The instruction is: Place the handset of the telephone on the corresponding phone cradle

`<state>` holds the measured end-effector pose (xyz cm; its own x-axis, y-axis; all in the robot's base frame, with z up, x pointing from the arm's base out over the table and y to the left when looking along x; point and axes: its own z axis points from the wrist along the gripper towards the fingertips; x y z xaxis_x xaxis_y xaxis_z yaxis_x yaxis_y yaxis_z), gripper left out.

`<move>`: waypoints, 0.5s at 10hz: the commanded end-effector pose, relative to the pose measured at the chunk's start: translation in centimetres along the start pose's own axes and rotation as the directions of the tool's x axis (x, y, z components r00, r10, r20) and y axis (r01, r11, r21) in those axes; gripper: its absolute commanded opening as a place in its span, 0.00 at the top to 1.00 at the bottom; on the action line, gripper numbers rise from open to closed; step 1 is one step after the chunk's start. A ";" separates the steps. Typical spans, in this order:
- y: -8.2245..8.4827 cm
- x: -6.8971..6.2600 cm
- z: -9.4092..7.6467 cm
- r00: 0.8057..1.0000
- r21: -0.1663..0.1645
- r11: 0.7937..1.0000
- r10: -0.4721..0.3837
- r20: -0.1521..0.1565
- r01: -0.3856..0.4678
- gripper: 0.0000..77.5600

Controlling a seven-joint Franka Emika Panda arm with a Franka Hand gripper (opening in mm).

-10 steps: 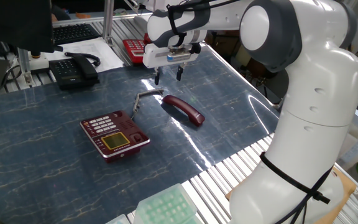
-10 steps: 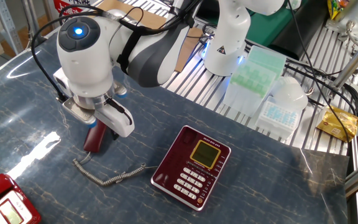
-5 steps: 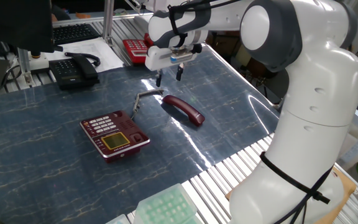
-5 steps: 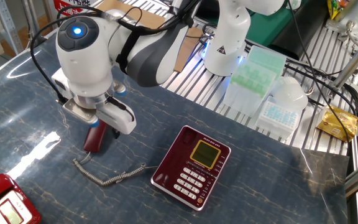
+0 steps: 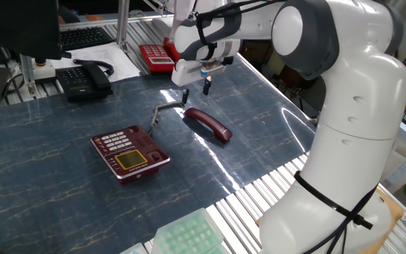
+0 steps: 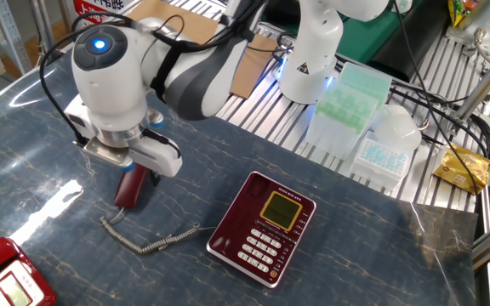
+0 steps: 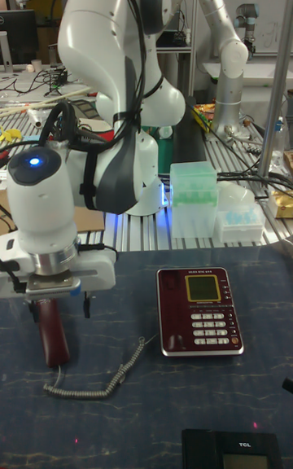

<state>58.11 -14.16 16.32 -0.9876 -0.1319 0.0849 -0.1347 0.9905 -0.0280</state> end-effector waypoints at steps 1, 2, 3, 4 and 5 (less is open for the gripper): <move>-1.3 0.1 1.3 1.000 -0.007 1.000 -0.026 0.015 0.026 0.00; -1.2 0.2 1.7 1.000 -0.005 1.000 -0.022 0.018 0.022 0.00; -1.2 0.2 2.0 1.000 -0.006 1.000 -0.020 0.019 0.020 0.00; -1.2 0.2 2.2 1.000 -0.005 1.000 -0.016 0.027 0.016 0.00; -1.2 0.2 2.2 1.000 -0.004 1.000 -0.007 0.028 0.007 0.00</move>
<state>57.88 -15.42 14.12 -0.9863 -0.1517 0.0646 -0.1533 0.9880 -0.0207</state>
